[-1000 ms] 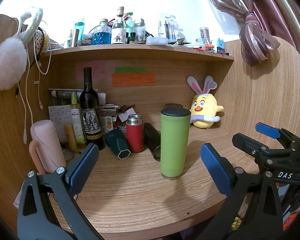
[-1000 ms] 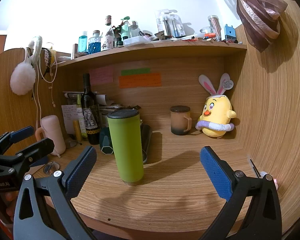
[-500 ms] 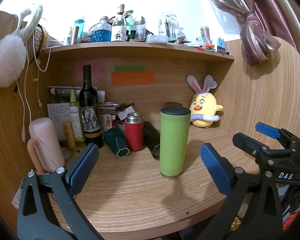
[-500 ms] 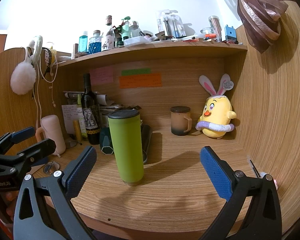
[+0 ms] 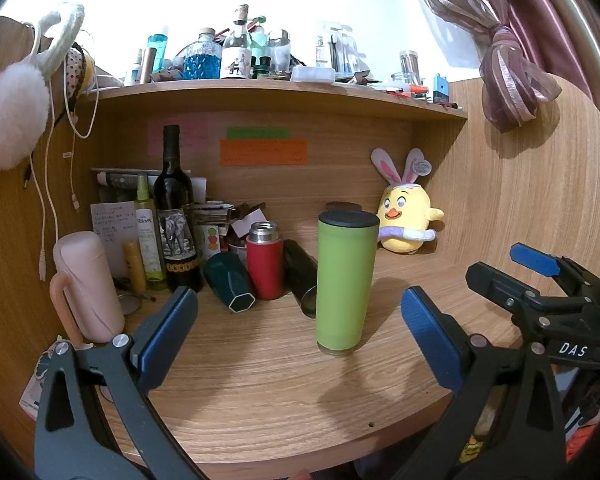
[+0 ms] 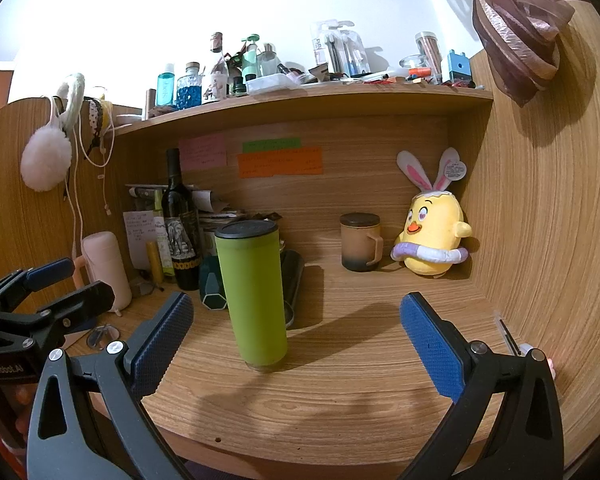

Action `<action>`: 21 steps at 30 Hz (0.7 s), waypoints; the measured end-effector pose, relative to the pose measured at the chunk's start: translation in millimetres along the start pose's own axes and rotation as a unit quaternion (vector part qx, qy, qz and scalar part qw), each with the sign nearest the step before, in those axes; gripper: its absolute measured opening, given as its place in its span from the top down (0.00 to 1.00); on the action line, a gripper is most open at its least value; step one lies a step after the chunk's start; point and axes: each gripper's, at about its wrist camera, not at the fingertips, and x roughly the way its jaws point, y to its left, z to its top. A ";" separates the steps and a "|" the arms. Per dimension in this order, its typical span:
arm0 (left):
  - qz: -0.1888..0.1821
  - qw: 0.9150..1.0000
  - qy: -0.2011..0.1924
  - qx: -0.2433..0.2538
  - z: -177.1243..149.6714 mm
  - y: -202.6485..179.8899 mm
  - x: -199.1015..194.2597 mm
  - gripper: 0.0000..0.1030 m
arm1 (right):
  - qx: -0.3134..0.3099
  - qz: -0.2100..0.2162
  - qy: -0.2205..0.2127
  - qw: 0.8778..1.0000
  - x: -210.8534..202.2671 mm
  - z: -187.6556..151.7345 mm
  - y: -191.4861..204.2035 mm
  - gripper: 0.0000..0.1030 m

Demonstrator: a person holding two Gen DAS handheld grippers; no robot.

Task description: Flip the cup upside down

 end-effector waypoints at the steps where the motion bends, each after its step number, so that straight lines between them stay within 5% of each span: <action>1: -0.001 1.000 0.000 0.000 0.0 0.1 0.1 0.00 | 0.000 -0.001 0.000 1.000 0.0 0.0 0.2 0.00; 21: -0.004 1.000 0.011 -0.007 -1.3 -0.2 1.7 0.00 | -0.001 -0.001 0.000 1.000 -0.1 -0.4 0.6 0.00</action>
